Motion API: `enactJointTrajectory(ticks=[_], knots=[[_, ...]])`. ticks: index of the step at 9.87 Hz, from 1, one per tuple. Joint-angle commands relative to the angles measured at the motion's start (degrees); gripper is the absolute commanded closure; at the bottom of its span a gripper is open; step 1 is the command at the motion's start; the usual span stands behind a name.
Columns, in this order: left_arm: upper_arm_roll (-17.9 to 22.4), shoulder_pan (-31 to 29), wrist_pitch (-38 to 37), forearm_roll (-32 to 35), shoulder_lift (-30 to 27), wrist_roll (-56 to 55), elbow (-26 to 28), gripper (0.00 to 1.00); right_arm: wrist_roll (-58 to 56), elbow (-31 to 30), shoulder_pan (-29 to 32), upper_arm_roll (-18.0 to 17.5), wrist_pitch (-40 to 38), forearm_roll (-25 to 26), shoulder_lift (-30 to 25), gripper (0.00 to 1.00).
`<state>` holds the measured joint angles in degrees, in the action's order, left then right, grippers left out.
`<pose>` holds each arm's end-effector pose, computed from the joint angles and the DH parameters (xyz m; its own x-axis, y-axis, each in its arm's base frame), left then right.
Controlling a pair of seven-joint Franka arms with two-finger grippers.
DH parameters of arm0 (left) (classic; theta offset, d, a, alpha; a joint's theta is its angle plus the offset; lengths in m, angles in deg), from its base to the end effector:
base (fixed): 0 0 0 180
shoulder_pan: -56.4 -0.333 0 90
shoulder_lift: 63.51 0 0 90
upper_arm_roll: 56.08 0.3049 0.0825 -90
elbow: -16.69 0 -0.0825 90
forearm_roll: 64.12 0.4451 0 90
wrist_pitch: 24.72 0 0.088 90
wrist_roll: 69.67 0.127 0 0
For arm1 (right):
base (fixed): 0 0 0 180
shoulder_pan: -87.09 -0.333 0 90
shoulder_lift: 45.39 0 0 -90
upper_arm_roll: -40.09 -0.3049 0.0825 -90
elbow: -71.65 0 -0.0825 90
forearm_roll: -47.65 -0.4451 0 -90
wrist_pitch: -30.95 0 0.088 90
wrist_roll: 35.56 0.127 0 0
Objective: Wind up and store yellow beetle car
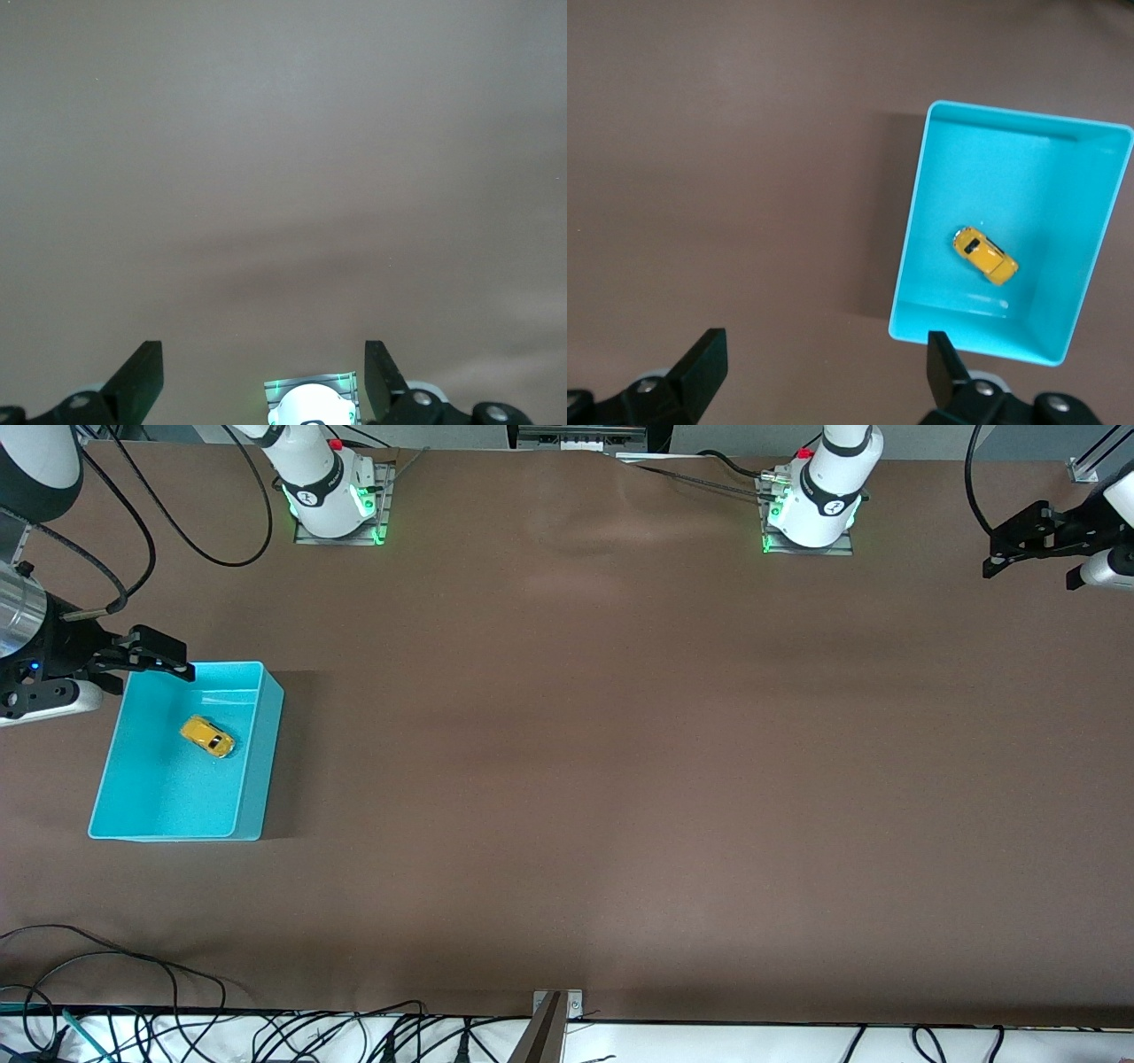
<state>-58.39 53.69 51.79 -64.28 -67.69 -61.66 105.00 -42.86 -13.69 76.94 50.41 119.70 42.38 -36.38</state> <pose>0.5648 0.0027 0.6331 0.9824 -0.1326 -0.1314 -0.1314 -0.9912 0.0183 0.6540 0.0170 0.5365 0.9884 0.1254 -0.0862 0.1190 -0.9900 -0.0752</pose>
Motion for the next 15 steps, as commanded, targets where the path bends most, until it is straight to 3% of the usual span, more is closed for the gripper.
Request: enactJointTrajectory(ticks=[1,5,8,11,15], knots=[[0.1,0.1,-1.4,-1.2,0.9,-0.6,-2.2,0.00,4.3,0.8,0.2,-0.2,-2.5,1.9,-1.6,0.00],[0.1,0.1,-1.4,-1.2,0.9,-0.6,-2.2,0.00,4.8,0.9,0.5,-1.1,-2.3,2.3,-1.6,0.00],[0.1,0.1,-1.4,-1.2,0.9,-0.7,-2.1,0.00,5.2,0.8,7.7,-11.2,-1.7,7.8,-2.1,0.00],[0.1,0.1,-1.4,-1.2,0.9,-0.6,-2.2,0.00,5.2,-0.1,12.3,-17.1,-0.3,8.3,-2.1,0.00],[0.1,0.0,-1.4,-1.2,0.9,-0.6,-2.2,0.00,5.3,0.3,12.0,-17.2,-0.3,9.0,-2.1,0.00]])
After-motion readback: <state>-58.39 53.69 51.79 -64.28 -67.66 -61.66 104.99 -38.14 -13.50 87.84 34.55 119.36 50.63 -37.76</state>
